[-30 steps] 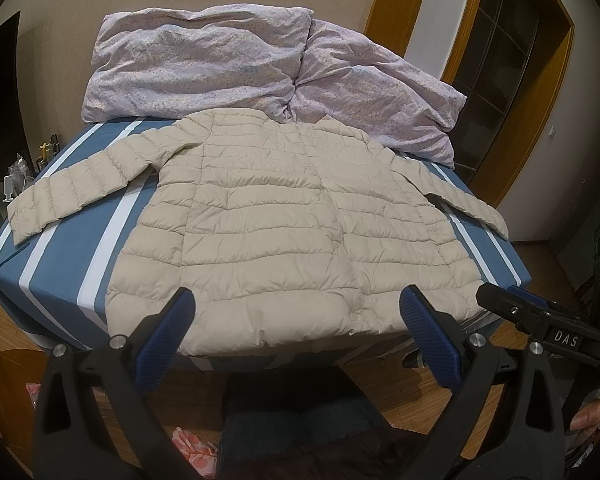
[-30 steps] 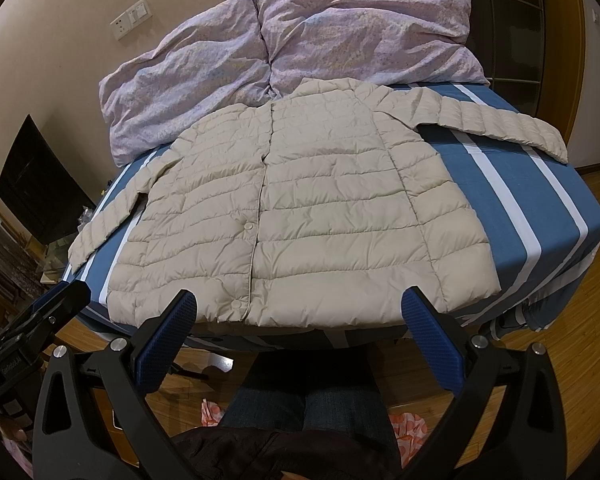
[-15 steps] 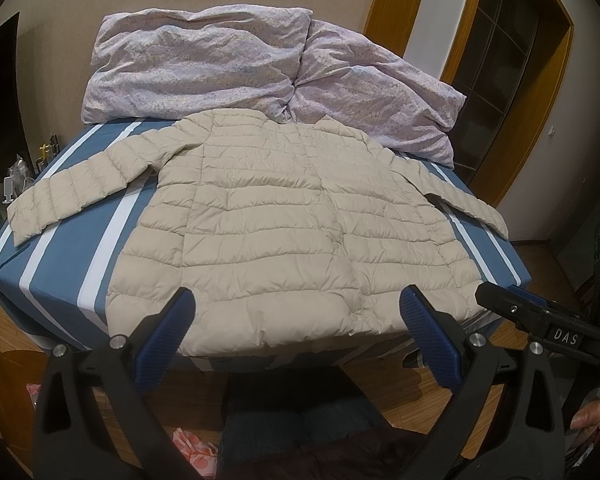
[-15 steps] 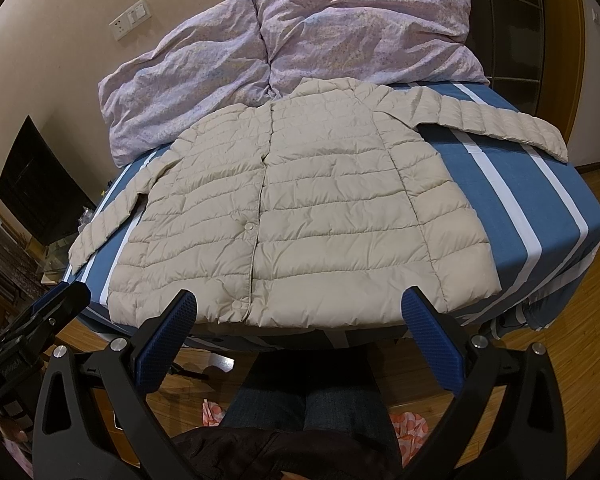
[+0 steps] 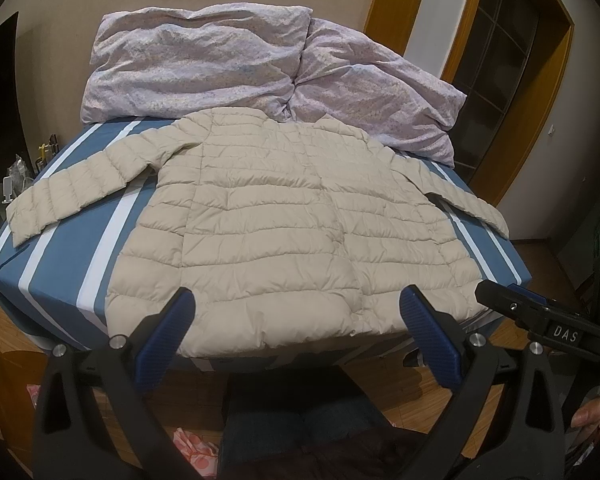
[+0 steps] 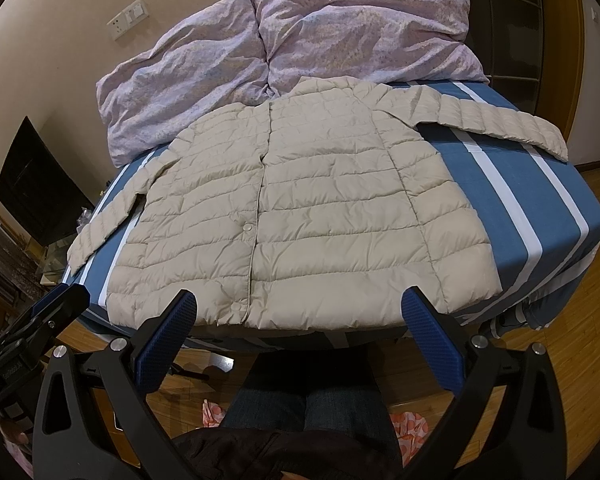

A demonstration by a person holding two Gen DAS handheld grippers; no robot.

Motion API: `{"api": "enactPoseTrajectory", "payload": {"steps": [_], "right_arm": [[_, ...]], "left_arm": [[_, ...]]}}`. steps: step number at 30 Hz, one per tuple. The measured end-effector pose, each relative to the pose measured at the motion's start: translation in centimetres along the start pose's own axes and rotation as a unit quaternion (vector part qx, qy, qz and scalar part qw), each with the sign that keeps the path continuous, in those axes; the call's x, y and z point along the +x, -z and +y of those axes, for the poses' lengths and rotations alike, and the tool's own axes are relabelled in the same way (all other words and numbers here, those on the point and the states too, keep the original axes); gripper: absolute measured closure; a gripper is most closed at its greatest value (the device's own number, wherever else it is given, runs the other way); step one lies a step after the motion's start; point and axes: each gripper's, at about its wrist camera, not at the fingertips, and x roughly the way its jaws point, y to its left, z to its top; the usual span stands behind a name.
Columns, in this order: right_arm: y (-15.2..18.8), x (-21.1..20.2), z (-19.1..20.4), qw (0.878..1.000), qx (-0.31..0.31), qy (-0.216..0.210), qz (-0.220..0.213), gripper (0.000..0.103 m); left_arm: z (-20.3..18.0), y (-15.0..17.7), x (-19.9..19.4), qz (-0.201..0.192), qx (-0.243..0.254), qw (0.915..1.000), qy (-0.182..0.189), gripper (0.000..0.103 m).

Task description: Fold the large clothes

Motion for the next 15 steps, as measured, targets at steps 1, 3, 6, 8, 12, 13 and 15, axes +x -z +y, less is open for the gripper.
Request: {"api": "enactPoseTrajectory", "payload": {"steps": [1,3,6,8,12,13,15], "right_arm": [[-0.1,0.1,0.0,1.0,0.0,0.0,0.0,0.001],[-0.2,0.2,0.0,1.0,0.001,0.0,0.0,0.001],[-0.4,0.3,0.0,1.0,0.002,0.001,-0.001,0.001],[-0.4,0.4,-0.8,1.0,0.004,0.001,-0.001,0.001],[-1.2,1.3,-1.3,1.0,0.011,0.009,0.0,0.001],[-1.8,1.7,-1.0,1.0,0.011,0.011,0.0,0.001],[-2.1,3.5,-2.0,1.0,0.016,0.022,0.005,0.001]], "left_arm": [[0.0,0.0,0.0,0.0,0.0,1.0,0.0,0.002],[0.0,0.0,0.0,0.001,0.0,1.0,0.0,0.002],[0.0,0.1,0.7,0.004,-0.001,1.0,-0.001,0.002],[0.0,0.0,1.7,0.006,-0.002,1.0,-0.002,0.002],[1.0,-0.4,3.0,0.017,-0.005,0.9998,-0.004,0.002],[1.2,-0.7,3.2,0.02,-0.006,0.9998,-0.005,0.002],[1.6,-1.2,4.2,0.029,-0.009,0.9995,-0.009,0.002]]}}
